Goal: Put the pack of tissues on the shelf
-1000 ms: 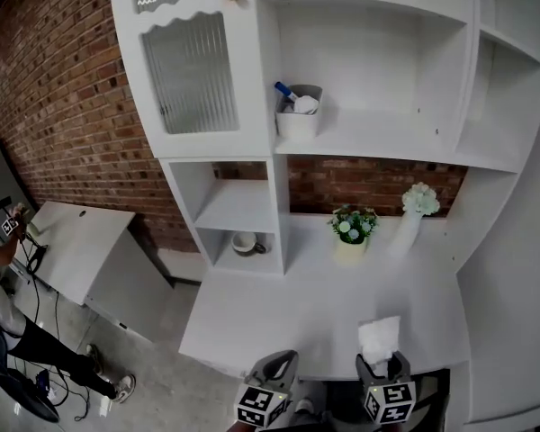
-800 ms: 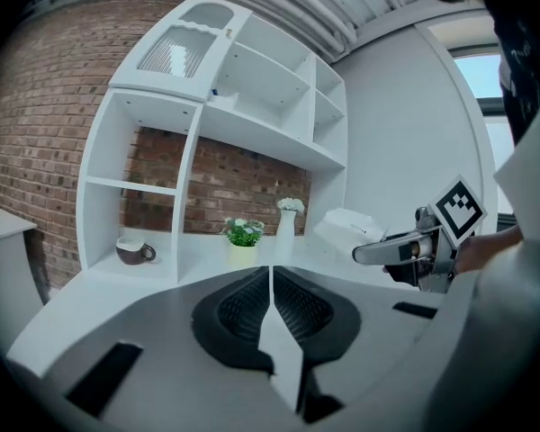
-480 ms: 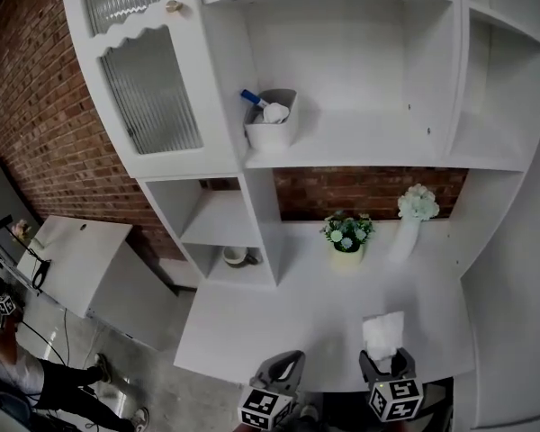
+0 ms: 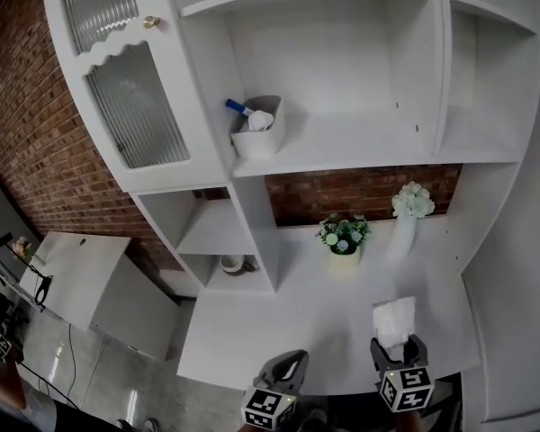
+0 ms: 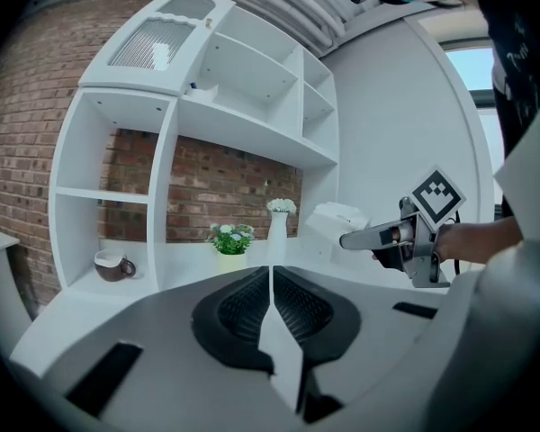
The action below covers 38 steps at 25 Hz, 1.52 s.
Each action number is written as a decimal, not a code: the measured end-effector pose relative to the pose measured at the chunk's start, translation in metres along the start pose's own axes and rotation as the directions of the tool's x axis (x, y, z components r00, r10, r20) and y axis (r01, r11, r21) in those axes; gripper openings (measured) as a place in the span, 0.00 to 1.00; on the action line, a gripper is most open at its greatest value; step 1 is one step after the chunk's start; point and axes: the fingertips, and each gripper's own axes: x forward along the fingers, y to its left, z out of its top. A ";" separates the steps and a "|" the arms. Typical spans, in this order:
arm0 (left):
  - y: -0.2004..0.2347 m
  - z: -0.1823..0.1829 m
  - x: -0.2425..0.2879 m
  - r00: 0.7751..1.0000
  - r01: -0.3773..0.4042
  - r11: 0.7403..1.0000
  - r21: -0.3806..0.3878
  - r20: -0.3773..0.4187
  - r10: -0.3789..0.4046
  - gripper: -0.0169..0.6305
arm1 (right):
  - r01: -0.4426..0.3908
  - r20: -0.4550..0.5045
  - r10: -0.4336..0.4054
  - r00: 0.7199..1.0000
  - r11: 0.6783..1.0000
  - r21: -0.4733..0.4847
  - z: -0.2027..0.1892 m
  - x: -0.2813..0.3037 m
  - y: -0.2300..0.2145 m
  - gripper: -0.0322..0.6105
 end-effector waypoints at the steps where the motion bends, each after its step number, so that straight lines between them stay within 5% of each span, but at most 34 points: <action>1: 0.001 0.002 0.001 1.000 0.003 1.000 0.004 0.002 -0.003 0.05 | 0.003 0.006 -0.003 1.000 1.000 -0.004 0.005 0.001 0.000 0.49; 24: 0.020 0.023 0.019 0.995 0.098 0.995 0.032 0.007 -0.099 0.05 | 0.063 0.123 -0.049 0.991 0.991 -0.115 0.128 -0.001 -0.001 0.49; 30: 0.024 0.027 0.029 0.992 0.122 0.992 0.036 0.009 -0.123 0.05 | 0.081 0.116 -0.072 0.991 0.994 -0.073 0.147 -0.008 -0.012 0.49; 38: 0.030 0.036 0.045 0.988 0.151 0.987 0.053 0.023 -0.152 0.05 | 0.107 0.125 -0.087 0.988 0.982 -0.158 0.178 -0.006 -0.010 0.49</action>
